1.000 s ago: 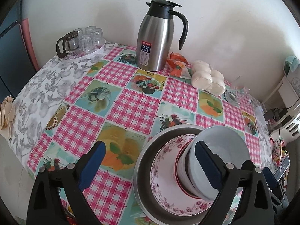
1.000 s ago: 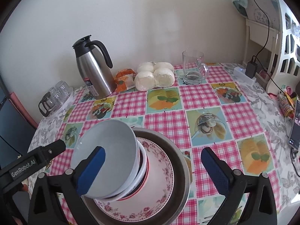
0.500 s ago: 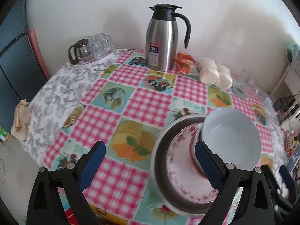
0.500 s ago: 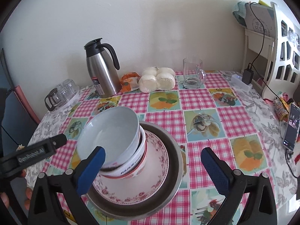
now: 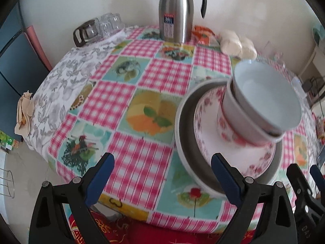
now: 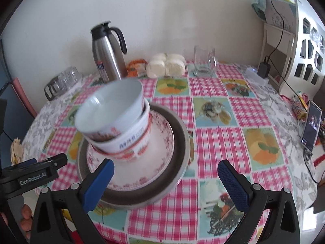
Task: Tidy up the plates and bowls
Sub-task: 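Withdraw both grippers up and away from the stacked dishes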
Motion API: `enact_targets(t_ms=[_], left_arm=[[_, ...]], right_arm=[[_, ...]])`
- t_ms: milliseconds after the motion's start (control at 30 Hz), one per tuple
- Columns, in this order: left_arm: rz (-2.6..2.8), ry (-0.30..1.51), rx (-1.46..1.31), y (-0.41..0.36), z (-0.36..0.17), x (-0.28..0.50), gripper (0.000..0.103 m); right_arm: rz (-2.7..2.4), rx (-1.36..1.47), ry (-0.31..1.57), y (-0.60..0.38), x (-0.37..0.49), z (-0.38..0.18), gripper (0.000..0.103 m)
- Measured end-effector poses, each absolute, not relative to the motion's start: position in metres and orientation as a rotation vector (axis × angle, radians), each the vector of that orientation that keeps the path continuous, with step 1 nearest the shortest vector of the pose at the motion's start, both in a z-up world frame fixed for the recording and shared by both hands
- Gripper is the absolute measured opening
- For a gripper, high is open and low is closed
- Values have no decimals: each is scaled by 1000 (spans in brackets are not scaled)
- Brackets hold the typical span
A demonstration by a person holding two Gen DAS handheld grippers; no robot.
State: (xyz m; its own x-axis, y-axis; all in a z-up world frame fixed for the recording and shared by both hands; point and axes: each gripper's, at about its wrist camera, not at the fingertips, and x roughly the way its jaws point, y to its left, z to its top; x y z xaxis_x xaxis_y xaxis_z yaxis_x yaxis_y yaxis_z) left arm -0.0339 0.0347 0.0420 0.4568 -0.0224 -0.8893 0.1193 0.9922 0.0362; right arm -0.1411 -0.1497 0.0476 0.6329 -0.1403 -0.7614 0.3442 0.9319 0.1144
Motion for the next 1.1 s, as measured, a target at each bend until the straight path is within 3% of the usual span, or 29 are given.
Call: enact_targets(t_ms=[1100], left_arm=[[-104,1191,156,32,11,-44,96]], right_arm=[[-321,284,926,-161,-152,19,103]])
